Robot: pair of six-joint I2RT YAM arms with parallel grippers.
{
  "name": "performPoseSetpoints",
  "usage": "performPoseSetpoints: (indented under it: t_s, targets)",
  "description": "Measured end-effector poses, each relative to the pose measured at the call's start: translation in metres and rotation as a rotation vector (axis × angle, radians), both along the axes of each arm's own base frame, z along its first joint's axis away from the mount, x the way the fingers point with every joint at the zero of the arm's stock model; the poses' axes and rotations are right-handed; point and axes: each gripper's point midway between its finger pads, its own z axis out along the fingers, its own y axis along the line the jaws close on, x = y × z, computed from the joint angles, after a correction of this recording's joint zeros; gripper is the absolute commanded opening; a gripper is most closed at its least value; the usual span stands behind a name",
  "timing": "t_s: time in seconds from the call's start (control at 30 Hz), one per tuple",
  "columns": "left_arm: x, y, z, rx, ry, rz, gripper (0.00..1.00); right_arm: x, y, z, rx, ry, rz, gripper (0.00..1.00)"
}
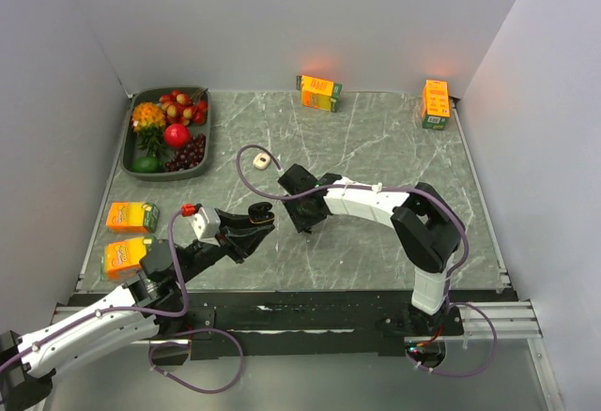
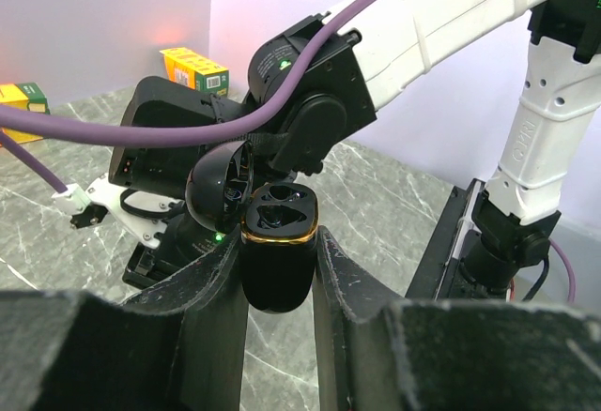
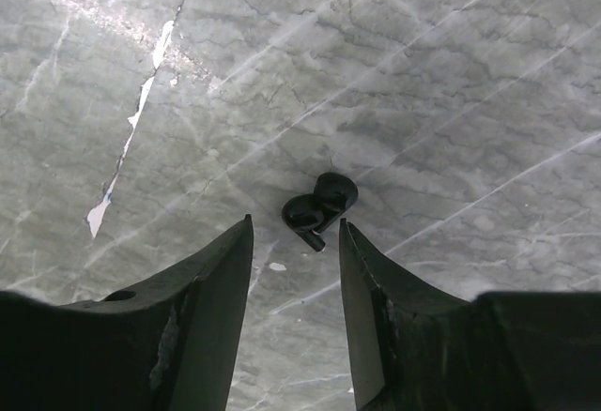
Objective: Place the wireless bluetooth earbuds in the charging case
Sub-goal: Pick up the earbud from the center of the board.
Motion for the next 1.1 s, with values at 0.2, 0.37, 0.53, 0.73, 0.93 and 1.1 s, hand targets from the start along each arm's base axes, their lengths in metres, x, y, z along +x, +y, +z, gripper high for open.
performPoseSetpoints:
  t_s: [0.2, 0.37, 0.53, 0.73, 0.93, 1.1]
  targets:
    - [0.0, 0.0, 0.0, 0.0, 0.001, -0.002, 0.01, 0.0, 0.0, -0.002, -0.001, 0.005, 0.002, 0.39]
    - [-0.001, -0.001, -0.001, 0.001, 0.003, -0.003, 0.01, -0.002, 0.0, -0.006, -0.006, 0.016, 0.005, 0.38]
    - [-0.001, -0.002, -0.003, 0.009, 0.008, -0.006, 0.01, -0.003, 0.002, -0.008, -0.001, 0.027, 0.009, 0.38]
    - [-0.001, -0.003, -0.003, 0.01, 0.008, -0.008, 0.01, -0.005, 0.003, -0.008, 0.004, 0.032, 0.011, 0.36]
    - [-0.001, -0.004, -0.006, 0.019, 0.015, -0.011, 0.01, -0.006, 0.003, -0.013, 0.001, 0.048, 0.014, 0.28]
    - [-0.002, -0.005, -0.007, 0.02, 0.016, -0.016, 0.01, -0.006, 0.005, -0.014, 0.015, 0.057, 0.013, 0.26]
